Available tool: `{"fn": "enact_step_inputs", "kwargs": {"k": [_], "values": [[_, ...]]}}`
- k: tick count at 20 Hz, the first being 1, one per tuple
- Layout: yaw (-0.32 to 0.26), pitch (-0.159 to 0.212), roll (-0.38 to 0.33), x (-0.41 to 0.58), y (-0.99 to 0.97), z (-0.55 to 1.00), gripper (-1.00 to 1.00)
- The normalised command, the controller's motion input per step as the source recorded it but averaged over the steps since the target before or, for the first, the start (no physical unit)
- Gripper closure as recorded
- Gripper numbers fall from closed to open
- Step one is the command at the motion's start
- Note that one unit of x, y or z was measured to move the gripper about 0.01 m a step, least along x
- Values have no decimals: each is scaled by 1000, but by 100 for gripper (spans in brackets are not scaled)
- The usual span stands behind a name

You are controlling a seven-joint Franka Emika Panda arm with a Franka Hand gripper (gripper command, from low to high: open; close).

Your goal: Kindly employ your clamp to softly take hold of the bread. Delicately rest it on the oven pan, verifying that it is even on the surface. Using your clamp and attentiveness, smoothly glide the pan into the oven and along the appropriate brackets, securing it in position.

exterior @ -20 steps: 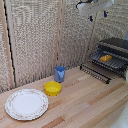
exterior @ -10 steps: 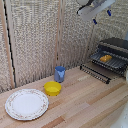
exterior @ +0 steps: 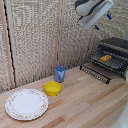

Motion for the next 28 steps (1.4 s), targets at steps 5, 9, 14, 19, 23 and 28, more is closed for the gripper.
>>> {"fn": "enact_step_inputs", "kwargs": {"k": [5, 9, 14, 19, 23, 28], "values": [[273, 105, -287, -1, -21, -396, -100], [335, 51, -208, 71, -38, -506, -100], [344, 24, -171, 146, -14, -485, -100], [347, 44, -95, 91, 0, -398, -100], [331, 76, -67, 63, -3, -368, -100], [249, 108, -107, 203, -6, -382, -100]]}}
